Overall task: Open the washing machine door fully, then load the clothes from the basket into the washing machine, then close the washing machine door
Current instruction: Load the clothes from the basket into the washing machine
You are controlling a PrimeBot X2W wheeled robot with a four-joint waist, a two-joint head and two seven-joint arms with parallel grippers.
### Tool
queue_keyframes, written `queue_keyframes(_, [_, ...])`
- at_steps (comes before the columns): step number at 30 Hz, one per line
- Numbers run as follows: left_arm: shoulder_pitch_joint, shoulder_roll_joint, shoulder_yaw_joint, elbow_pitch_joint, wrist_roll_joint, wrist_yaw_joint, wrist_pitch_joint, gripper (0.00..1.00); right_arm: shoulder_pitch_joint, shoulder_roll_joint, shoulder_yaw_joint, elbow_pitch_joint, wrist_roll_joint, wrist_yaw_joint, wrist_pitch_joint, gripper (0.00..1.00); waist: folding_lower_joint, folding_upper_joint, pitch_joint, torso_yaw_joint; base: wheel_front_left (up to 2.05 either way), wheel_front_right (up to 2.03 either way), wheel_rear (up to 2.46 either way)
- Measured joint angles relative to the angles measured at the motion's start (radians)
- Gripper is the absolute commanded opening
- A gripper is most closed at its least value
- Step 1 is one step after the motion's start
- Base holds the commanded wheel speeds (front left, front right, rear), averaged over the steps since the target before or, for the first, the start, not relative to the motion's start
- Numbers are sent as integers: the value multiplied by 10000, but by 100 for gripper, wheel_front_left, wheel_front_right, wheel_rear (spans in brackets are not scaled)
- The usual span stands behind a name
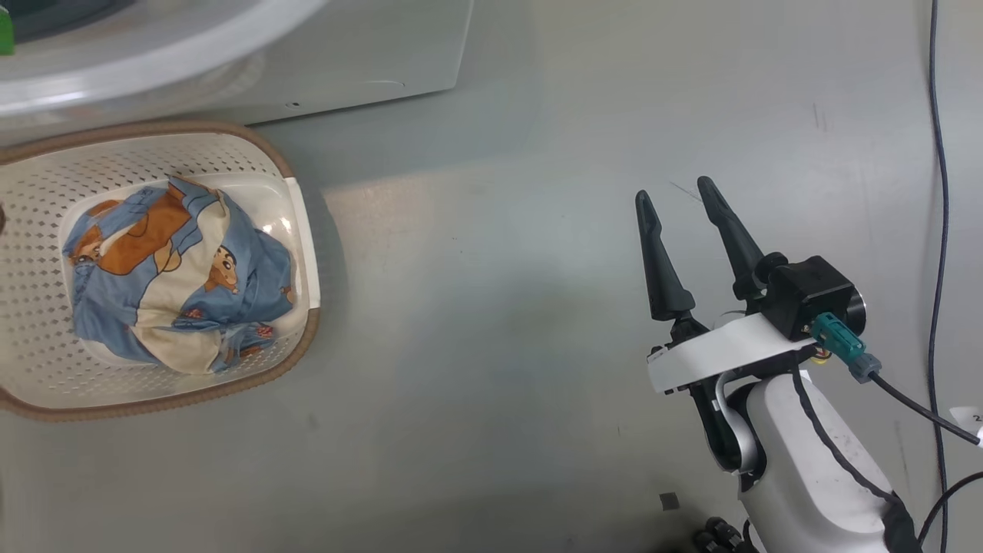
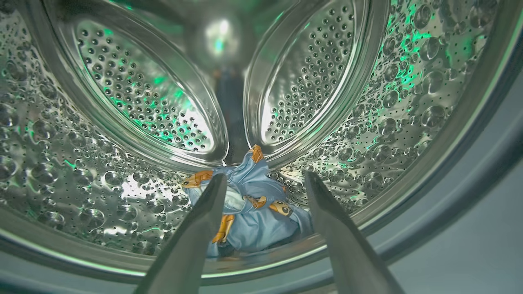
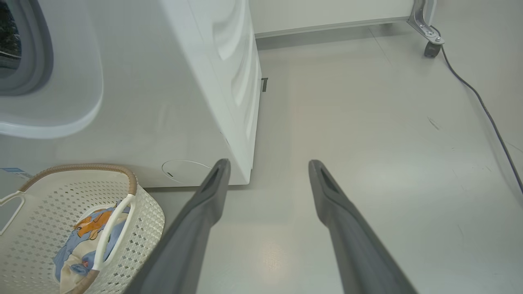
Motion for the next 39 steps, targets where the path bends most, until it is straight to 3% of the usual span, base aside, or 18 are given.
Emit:
queue_keyframes(11, [1129, -353, 98, 15, -224, 0, -33, 100, 197, -13, -245, 382, -82, 146, 0, 100, 0, 0, -1057, 344, 0, 0, 0])
queue_keyframes(39, [5464, -920, 1774, -2874, -94, 0, -84, 100, 1197, -13, -706, 823, -94, 621, 0, 100, -1, 0, -3571, 937, 0, 0, 0])
